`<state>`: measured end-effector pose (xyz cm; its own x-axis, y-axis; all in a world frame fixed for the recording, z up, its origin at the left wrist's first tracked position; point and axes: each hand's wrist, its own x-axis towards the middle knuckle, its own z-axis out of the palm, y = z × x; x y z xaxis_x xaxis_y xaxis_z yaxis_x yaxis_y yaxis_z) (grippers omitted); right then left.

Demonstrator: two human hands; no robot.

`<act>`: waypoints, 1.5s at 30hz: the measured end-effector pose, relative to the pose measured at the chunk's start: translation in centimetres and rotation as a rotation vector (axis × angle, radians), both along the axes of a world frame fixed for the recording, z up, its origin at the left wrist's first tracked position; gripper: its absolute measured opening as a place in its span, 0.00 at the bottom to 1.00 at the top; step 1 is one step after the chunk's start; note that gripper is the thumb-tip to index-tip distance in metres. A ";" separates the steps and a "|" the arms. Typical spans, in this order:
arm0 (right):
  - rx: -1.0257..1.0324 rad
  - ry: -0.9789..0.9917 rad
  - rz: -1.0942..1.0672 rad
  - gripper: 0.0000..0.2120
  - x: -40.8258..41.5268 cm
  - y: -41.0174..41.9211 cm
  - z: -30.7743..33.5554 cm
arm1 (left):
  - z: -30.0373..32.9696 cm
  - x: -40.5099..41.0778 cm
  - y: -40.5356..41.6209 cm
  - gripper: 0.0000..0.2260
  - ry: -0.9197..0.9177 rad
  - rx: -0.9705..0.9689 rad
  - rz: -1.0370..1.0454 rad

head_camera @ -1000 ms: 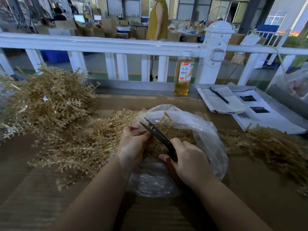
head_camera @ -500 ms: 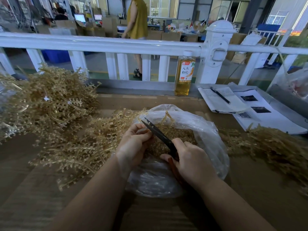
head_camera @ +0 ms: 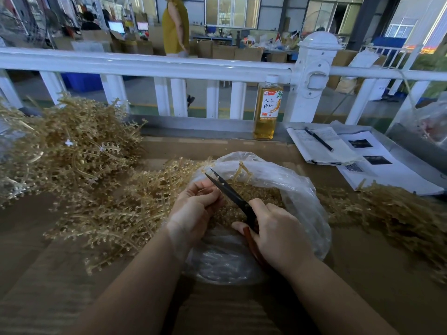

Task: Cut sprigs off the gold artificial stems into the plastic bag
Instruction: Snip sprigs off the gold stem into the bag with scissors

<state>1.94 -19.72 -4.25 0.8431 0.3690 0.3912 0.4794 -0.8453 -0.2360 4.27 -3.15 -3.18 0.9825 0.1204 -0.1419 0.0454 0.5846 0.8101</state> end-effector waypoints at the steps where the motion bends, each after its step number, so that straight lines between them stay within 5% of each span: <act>1: 0.002 0.001 -0.001 0.21 0.0 0.0 0.0 | 0.0 0.0 0.0 0.10 -0.001 0.010 -0.006; 12: 0.014 0.027 0.005 0.21 0.3 -0.2 -0.1 | 0.2 0.0 0.4 0.12 -0.015 0.017 -0.079; 28: 0.104 0.063 0.059 0.21 0.1 -0.3 0.4 | -0.1 0.1 1.8 0.04 0.032 -0.235 -0.188; 45: -0.002 0.019 0.028 0.20 -0.1 -0.1 0.0 | 0.0 0.5 0.6 0.09 0.091 -0.092 -0.022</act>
<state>1.87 -19.79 -4.27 0.8395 0.3935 0.3746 0.4985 -0.8321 -0.2430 4.77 -2.52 -3.22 0.9674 0.0810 -0.2401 0.1302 0.6540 0.7452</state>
